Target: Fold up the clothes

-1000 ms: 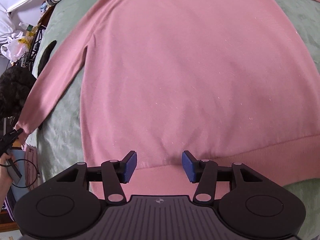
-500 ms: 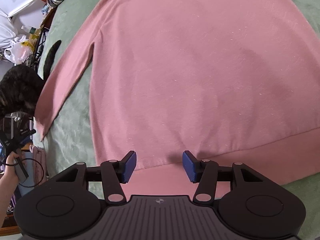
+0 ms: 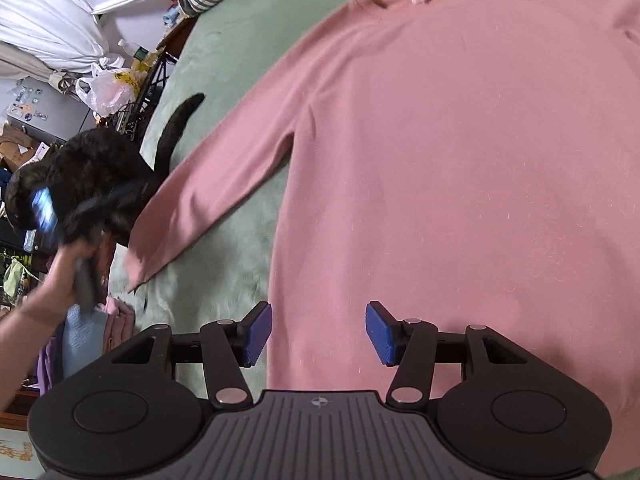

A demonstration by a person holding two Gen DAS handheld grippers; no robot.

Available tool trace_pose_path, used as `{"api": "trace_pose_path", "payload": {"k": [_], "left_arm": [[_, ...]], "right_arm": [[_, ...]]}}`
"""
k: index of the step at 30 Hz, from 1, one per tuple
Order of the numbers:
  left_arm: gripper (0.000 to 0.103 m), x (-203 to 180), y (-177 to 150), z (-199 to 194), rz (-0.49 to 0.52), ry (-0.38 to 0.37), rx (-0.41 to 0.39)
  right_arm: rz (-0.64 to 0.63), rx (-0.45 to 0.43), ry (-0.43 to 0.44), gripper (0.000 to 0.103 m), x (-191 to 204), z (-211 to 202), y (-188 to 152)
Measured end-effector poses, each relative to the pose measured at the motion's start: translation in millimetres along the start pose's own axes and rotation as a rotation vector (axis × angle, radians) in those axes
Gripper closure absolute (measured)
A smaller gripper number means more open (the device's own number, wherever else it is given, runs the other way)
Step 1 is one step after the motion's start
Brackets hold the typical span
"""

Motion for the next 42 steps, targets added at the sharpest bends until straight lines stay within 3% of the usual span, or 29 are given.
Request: {"api": "trace_pose_path", "payload": {"k": [2, 3, 4, 7, 9, 12, 13, 15, 17, 18, 20, 22, 24, 27, 29, 31, 34, 37, 41, 42], "left_arm": [[0.055, -7, 7, 16, 0.048, -0.014, 0.03], [0.081, -9, 9, 25, 0.069, -0.042, 0.048], [0.099, -10, 11, 33, 0.09, -0.075, 0.067], [0.102, -6, 10, 51, 0.113, -0.198, 0.121], [0.103, -3, 12, 53, 0.152, -0.226, 0.124], [0.103, 1, 19, 61, 0.212, -0.163, 0.126], [0.103, 12, 22, 69, 0.217, -0.093, 0.141], [0.103, 32, 25, 80, 0.154, -0.037, 0.175], [0.103, 41, 30, 81, 0.077, -0.132, 0.155], [0.1, 41, 34, 77, 0.044, -0.212, 0.124], [0.093, 32, 43, 70, 0.035, -0.302, 0.074], [0.061, 7, 58, 62, 0.115, -0.379, 0.003], [0.056, -11, 67, 63, 0.178, -0.405, -0.028], [0.056, -41, 78, 85, 0.235, -0.448, 0.002], [0.056, -50, 79, 97, 0.243, -0.458, 0.025], [0.054, -54, 77, 110, 0.241, -0.467, 0.044], [0.054, -50, 77, 116, 0.184, -0.494, 0.047], [0.061, -42, 76, 120, 0.163, -0.543, 0.051], [0.069, -37, 75, 122, 0.174, -0.581, 0.051], [0.073, -37, 75, 122, 0.181, -0.598, 0.05]], "right_arm": [[0.024, 0.014, -0.009, 0.051, -6, 1, -4], [0.034, 0.018, -0.012, 0.051, -9, 1, -5], [0.044, 0.02, -0.015, 0.051, -11, 0, -6], [0.081, 0.018, -0.021, 0.051, -20, -1, -7], [0.103, 0.014, -0.021, 0.05, -25, -1, -6], [0.133, 0.009, -0.018, 0.05, -31, 0, -3], [0.139, 0.007, -0.015, 0.05, -32, 1, -3], [0.142, 0.006, -0.01, 0.05, -32, 3, -2], [0.147, 0.003, 0.0, 0.05, -33, 2, -1], [0.151, 0.001, 0.008, 0.05, -33, 3, -1], [0.162, -0.002, 0.015, 0.05, -34, 3, 1], [0.166, -0.001, 0.019, 0.05, -36, 5, 3], [0.123, -0.027, 0.035, 0.05, -29, 5, 13], [-0.032, -0.119, 0.074, 0.05, -7, 0, 48], [-0.183, -0.196, 0.085, 0.05, 16, 2, 89], [-0.404, -0.294, 0.043, 0.05, 48, 18, 164], [-0.595, -0.332, -0.044, 0.052, 82, 59, 259], [-0.772, -0.271, -0.142, 0.052, 105, 106, 317], [-0.899, -0.097, -0.248, 0.053, 111, 158, 346], [-0.935, -0.095, -0.265, 0.053, 113, 164, 347]]}}
Point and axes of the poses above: each gripper's, at about its wrist camera, not at the fingertips, and z roughly the way its jaws point, x to its left, y to its top, the point moved 4 cm from there along z, roughly the way its jaws point, and after that the axes turned 14 degrees about z, right-handed, at the moved point
